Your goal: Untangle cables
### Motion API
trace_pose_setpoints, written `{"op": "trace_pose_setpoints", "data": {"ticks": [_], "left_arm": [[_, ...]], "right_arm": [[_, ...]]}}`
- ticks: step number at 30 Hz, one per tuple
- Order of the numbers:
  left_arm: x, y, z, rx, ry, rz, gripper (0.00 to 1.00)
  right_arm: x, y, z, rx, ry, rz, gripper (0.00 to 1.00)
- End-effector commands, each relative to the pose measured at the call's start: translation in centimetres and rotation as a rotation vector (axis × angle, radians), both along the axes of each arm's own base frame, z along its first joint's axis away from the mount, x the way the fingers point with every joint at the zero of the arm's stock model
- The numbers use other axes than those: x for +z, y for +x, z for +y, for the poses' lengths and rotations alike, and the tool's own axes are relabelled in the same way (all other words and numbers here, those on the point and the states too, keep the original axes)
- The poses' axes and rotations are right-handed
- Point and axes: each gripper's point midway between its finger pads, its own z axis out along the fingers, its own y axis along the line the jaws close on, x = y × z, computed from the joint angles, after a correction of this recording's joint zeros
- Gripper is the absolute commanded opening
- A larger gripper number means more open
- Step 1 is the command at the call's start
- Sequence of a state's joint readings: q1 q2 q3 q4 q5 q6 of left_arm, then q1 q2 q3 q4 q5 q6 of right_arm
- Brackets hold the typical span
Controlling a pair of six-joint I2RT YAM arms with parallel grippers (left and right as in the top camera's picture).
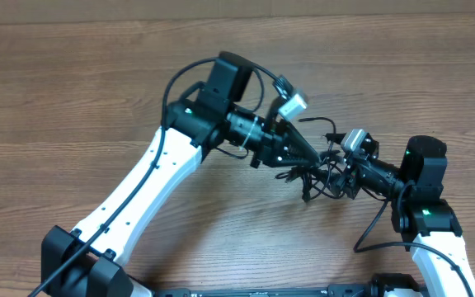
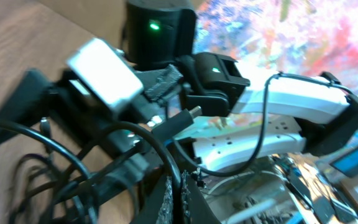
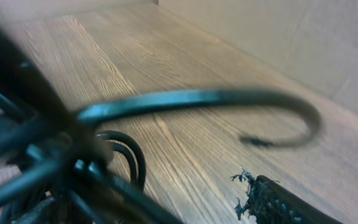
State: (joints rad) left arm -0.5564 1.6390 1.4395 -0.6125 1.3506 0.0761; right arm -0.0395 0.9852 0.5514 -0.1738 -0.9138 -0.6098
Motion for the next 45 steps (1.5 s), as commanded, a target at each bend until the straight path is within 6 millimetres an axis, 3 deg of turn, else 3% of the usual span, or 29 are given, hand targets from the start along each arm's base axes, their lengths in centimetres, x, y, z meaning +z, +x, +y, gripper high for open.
{"op": "trace_pose_setpoints", "data": {"ticks": [1,6,12,14,16,17,21,27,34,41,45], "left_arm": [[2.1,-1.4,0.1,-0.048,-0.051,-0.013,0.04],[1.5,0.0,0.4,0.008,-0.024,-0.03,0.04],[0.7,2.7,1.4,0.116,0.024,-0.062,0.04],[0.1,4.1,2.0,0.174,0.054,-0.076,0.29],[-0.7,5.5,2.5,0.243,0.105,-0.086,0.93],[-1.3,6.2,2.8,0.284,0.14,-0.081,1.0],[-3.9,9.1,4.5,0.467,0.306,-0.047,0.99],[-5.3,9.4,5.3,0.51,0.383,-0.035,0.99],[-5.3,9.1,5.3,0.489,0.379,-0.059,1.0],[-3.3,6.8,4.2,0.314,0.22,-0.138,0.99],[-2.9,6.5,4.1,0.293,0.196,-0.145,1.0]], "right_arm": [[1.2,0.0,0.3,0.031,0.005,-0.044,0.63],[0.9,-0.2,0.3,0.032,0.009,-0.025,0.08],[1.0,-0.6,0.6,0.036,0.054,0.032,0.04],[1.3,-0.9,0.8,0.047,0.086,0.057,0.04],[1.3,-0.8,0.8,0.034,0.106,0.087,0.04],[1.3,-0.8,0.8,0.027,0.117,0.104,0.04],[1.6,-0.6,0.8,-0.019,0.199,0.216,0.04],[3.4,0.3,0.8,-0.093,0.367,0.359,0.04],[4.3,0.6,0.7,-0.144,0.497,0.504,0.04],[4.5,0.6,0.7,-0.157,0.533,0.551,0.04],[4.7,0.3,1.0,-0.125,0.535,0.55,0.04]]}}
